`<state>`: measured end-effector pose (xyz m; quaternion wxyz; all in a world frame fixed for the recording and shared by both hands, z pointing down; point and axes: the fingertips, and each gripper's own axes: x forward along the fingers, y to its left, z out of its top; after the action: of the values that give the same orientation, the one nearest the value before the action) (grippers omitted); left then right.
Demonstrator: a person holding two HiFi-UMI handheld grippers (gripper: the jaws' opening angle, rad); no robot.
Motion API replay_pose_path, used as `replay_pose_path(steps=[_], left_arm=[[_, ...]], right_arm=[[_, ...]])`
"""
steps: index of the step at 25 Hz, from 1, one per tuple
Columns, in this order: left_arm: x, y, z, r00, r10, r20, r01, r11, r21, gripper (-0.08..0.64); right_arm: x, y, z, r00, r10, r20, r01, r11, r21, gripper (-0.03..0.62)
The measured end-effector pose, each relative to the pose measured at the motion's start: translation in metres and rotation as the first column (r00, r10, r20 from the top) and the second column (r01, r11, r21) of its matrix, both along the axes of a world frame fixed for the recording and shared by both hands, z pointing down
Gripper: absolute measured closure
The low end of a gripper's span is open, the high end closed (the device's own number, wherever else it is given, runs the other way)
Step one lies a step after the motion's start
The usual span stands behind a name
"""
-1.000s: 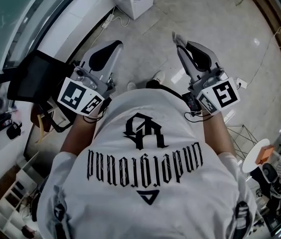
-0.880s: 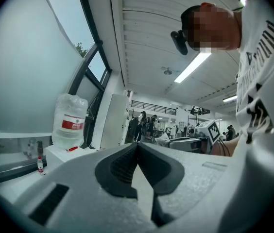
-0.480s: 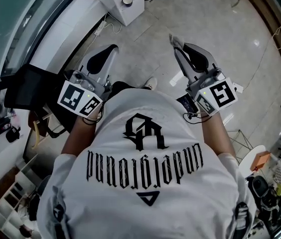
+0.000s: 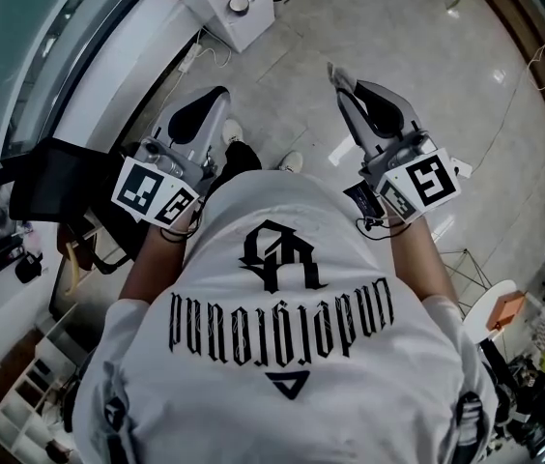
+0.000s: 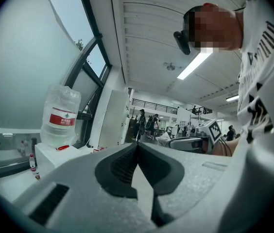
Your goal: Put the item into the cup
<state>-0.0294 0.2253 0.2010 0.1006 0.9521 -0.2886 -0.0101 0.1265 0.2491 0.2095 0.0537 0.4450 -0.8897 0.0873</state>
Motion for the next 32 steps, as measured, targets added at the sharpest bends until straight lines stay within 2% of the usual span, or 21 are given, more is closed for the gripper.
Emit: replay_pose_path(steps=[8, 15, 23, 32], left_arm=[[-0.007, -0.027, 0.002, 1.000, 0.007, -0.006, -0.007, 1.000, -0.005, 0.545], [-0.024, -0.059, 0.004, 0.999, 0.032, 0.009, -0.032, 0.999, -0.004, 0.545], [-0.073, -0.121, 0.010, 0.999, 0.033, -0.005, -0.033, 0.999, -0.016, 0.545], [-0.126, -0.187, 0.001, 0.994, 0.106, -0.002, -0.106, 0.994, 0.019, 0.545]], right_arm=[[-0.003, -0.020, 0.003, 1.000, 0.016, -0.008, -0.016, 1.000, -0.015, 0.528], [-0.027, -0.054, 0.005, 1.000, 0.016, -0.018, -0.016, 0.999, -0.034, 0.528], [-0.082, -0.117, 0.004, 0.999, 0.003, -0.037, -0.005, 0.999, -0.041, 0.528], [-0.144, -0.184, -0.011, 0.997, 0.044, -0.059, -0.044, 0.999, 0.005, 0.528]])
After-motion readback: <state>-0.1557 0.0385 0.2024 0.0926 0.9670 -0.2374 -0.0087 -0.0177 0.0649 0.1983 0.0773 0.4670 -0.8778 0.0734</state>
